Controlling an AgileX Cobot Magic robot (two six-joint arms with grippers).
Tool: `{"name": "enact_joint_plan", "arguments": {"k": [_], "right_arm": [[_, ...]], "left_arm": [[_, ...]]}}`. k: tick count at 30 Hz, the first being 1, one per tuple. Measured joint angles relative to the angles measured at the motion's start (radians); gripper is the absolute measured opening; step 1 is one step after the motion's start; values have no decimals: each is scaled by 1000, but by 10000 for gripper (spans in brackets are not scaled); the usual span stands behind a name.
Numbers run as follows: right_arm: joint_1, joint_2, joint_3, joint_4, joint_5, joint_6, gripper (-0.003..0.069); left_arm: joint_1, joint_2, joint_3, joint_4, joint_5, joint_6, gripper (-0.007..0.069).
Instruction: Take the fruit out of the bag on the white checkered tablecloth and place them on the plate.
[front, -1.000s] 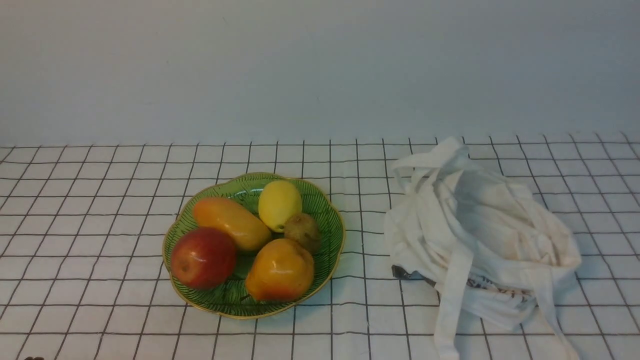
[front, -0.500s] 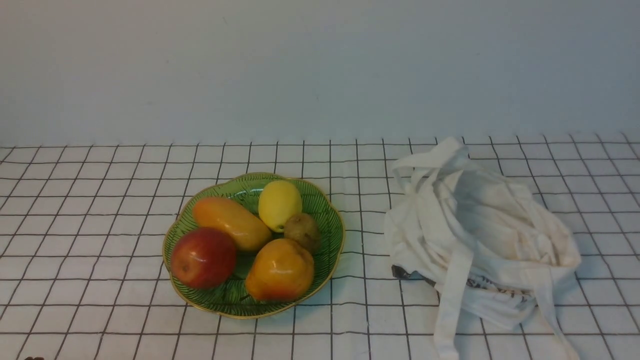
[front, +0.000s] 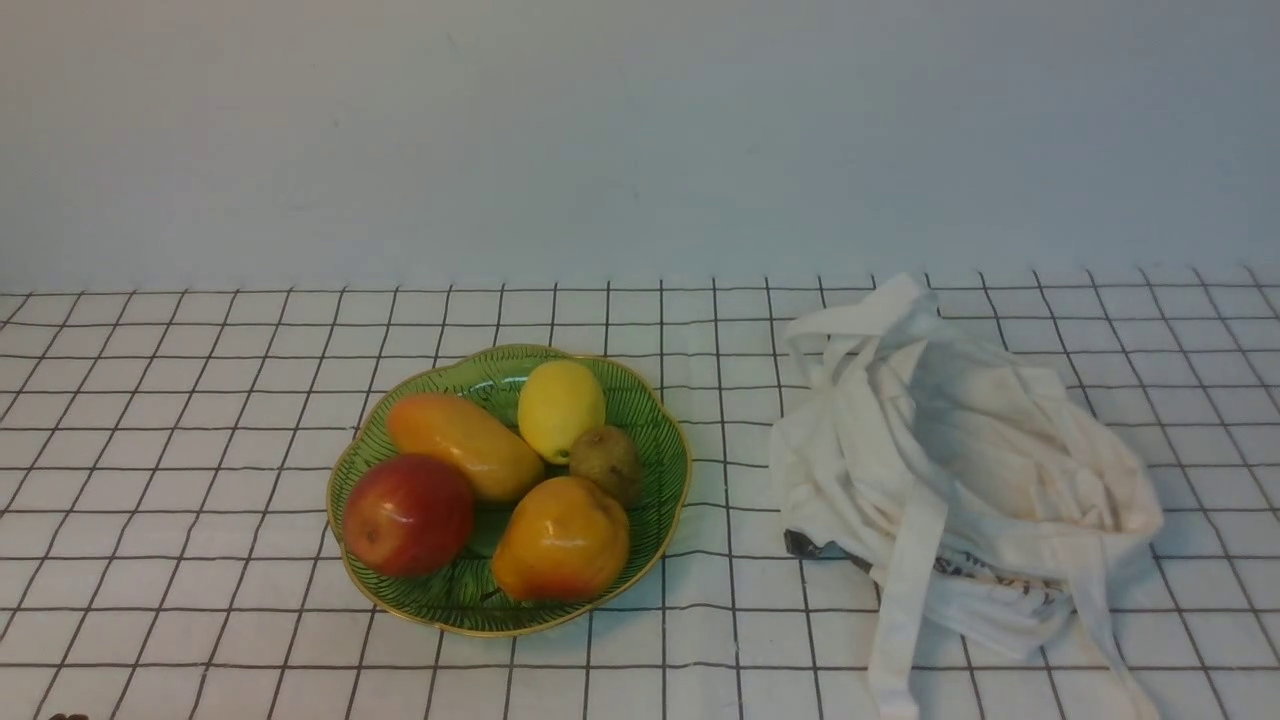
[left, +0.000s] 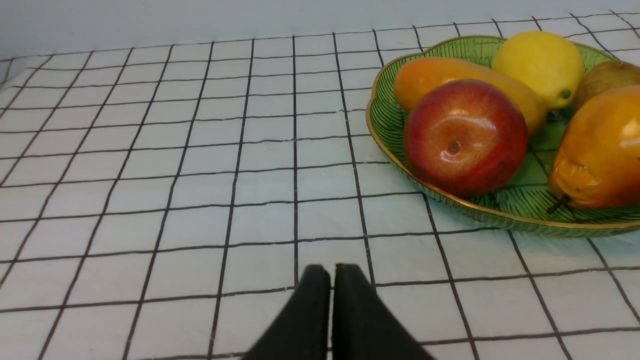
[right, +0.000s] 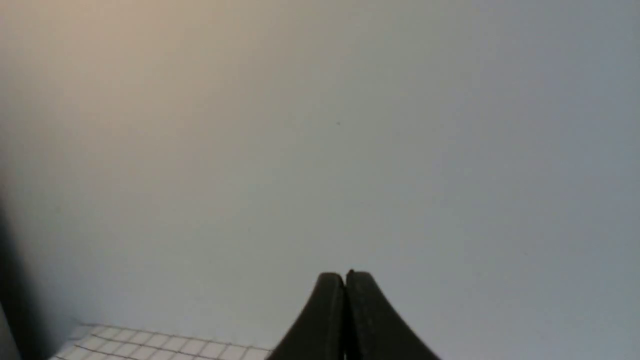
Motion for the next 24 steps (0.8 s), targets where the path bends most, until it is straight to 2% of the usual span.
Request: {"name": "enact_joint_plan", "arguments": {"k": [4,15,21,24], "right_arm": [[0,-3,106,16,-113,1,-13],[0,-3,206,12,-140,-10,-13],[0,-3,206,21,-190,-68,-13],[0,-3,206,77,-221,-146,-13]], "left_arm": [[0,0,0,0,0,0,-8],[0,0,0,0,0,0,-8],[0,0,0,0,0,0,-8],[0,0,0,0,0,0,-8]]}}
